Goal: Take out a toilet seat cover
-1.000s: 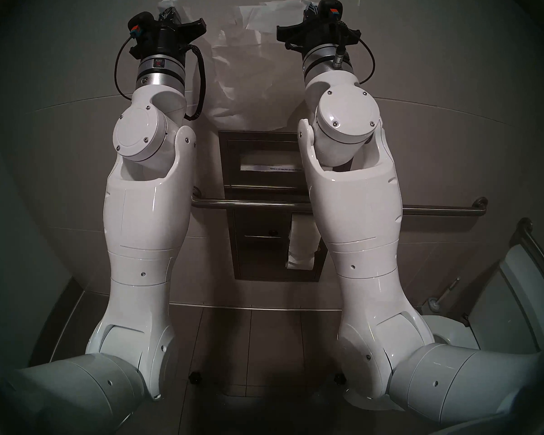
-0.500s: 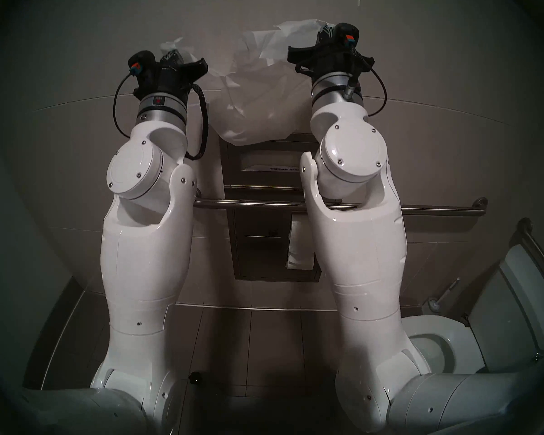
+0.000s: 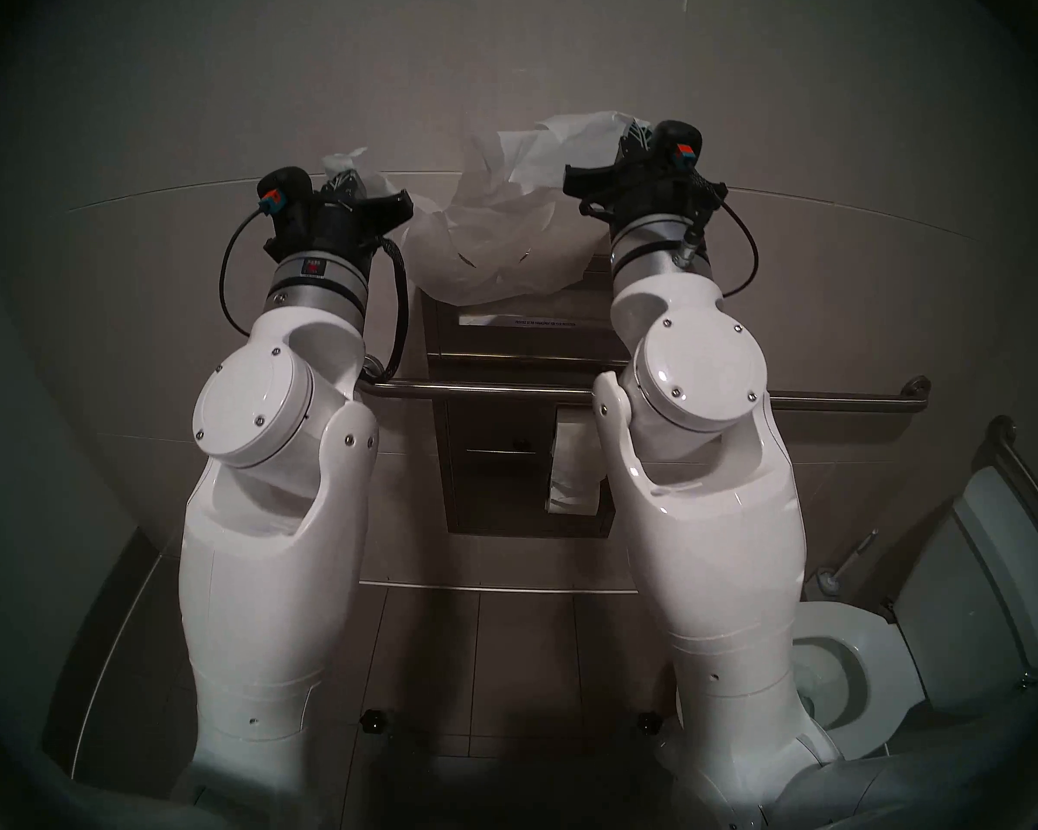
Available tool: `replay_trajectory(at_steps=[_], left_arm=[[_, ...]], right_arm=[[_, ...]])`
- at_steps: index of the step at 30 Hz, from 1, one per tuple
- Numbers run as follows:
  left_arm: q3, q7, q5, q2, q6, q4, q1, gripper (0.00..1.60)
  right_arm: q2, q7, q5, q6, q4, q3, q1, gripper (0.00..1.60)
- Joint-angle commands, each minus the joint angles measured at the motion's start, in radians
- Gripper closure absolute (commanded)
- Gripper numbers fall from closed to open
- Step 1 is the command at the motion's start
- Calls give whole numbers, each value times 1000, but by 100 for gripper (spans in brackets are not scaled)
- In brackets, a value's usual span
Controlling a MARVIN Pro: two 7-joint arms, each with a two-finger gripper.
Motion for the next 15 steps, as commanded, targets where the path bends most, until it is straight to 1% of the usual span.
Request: replay_trajectory(at_steps=[1, 6, 8, 12, 15], left_arm=[[-1, -1, 9, 24, 6, -79, 91, 160], [9, -1, 5, 33, 7, -85, 127, 160], [18, -3, 7, 39, 8, -82, 139, 160], [25, -3, 8, 42, 8, -81, 158, 160], [26, -3, 11, 46, 5, -75, 165, 160]], right_arm=[[46, -9, 35, 26, -111, 17, -92, 160], [52, -12, 94, 70, -133, 25, -123, 160], [52, -4, 141, 114, -143, 27, -127, 160], [54, 1, 160, 154, -141, 28, -136, 160], [56, 3, 167, 160, -139, 26, -141, 160]])
